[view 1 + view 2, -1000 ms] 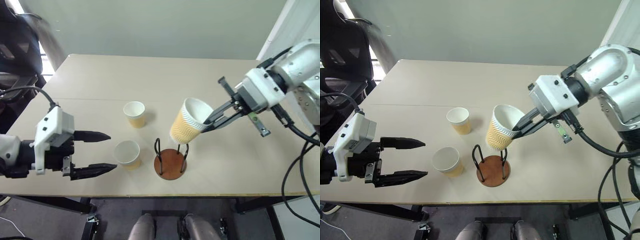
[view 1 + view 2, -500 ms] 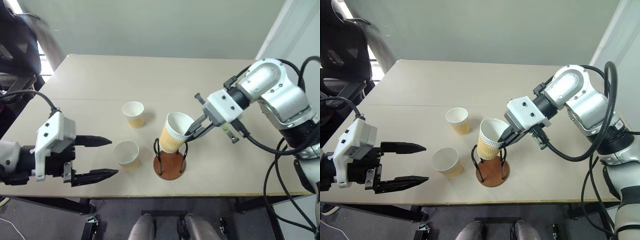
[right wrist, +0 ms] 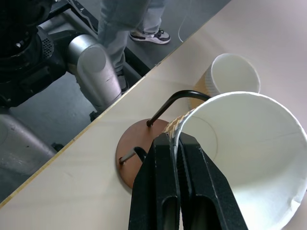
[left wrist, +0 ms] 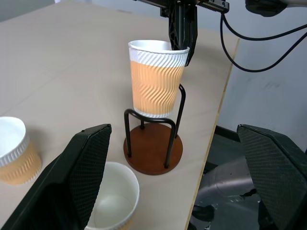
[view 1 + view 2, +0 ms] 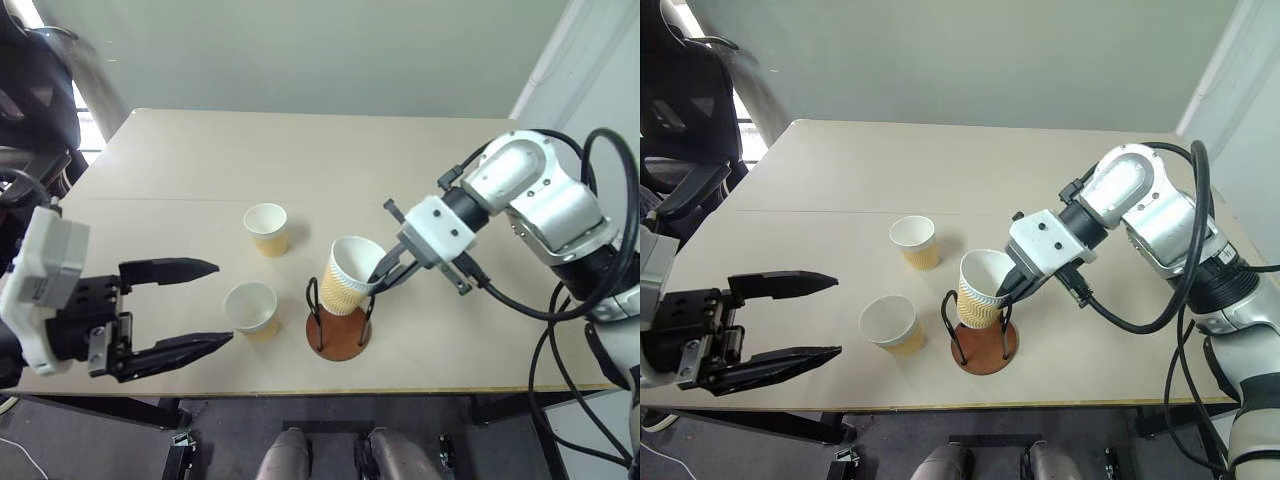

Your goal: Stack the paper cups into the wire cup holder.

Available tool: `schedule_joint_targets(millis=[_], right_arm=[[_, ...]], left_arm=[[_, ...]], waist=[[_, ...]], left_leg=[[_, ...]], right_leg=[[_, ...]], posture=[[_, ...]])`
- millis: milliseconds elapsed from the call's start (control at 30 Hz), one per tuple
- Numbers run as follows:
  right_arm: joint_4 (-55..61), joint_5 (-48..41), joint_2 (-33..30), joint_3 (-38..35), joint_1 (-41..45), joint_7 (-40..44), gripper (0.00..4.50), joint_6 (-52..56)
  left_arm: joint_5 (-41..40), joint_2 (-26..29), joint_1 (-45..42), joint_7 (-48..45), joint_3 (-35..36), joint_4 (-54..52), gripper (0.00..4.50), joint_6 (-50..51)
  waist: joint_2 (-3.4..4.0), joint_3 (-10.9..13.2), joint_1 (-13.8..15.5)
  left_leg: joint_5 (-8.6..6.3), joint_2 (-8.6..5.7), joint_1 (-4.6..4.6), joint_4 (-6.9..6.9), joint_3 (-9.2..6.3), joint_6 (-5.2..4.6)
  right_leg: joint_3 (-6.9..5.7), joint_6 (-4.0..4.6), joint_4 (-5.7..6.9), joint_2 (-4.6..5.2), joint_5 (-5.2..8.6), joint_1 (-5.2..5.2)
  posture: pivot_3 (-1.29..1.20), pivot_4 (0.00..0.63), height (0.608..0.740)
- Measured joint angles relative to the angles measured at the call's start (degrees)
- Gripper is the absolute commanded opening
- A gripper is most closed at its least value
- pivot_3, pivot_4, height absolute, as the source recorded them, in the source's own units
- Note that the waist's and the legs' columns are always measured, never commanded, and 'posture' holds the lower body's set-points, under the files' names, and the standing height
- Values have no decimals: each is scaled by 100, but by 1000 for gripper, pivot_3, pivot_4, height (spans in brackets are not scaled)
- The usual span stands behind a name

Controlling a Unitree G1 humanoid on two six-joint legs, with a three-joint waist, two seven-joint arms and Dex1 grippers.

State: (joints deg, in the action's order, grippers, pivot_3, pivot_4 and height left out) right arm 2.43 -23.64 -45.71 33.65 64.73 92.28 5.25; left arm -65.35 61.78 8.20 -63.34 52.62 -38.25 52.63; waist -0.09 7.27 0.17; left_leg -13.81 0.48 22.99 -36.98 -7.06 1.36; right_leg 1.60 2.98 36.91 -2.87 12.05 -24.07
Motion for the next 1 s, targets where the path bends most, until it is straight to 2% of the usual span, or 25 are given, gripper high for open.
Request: schedule_joint_targets(millis=[533,633,867,1000], right_arm=[[-18,150,217,151,-32,0,30,-72],[-37,181,273,151,-32,0,633,-71],[-97,266,297,150,-31,0,3038,-70],[-157,271,266,136,-29,0,3038,-56]], left_arm=[[-63,18,442,99,297,-90,4500,0],[-60,31,476,99,321,-104,4500,0],[67,77,672,18,363,-117,4500,-1],[323,138,818,-127,350,-124,4500,-18]], waist=[[1,1,-12],[1,1,-12],[2,1,-15],[2,1,-16]], left_leg=[[1,3,-3,-1,2,-1],[1,3,-3,-1,3,-1],[-2,3,-2,-1,3,1],[-3,4,-1,-1,2,1]], right_leg=[[1,8,-1,-1,5,1],[1,9,-1,-1,5,1],[1,11,-2,-1,7,1],[1,13,-3,-1,8,1]], posture=[[0,150,740],[0,150,740],[0,150,740],[0,150,740]])
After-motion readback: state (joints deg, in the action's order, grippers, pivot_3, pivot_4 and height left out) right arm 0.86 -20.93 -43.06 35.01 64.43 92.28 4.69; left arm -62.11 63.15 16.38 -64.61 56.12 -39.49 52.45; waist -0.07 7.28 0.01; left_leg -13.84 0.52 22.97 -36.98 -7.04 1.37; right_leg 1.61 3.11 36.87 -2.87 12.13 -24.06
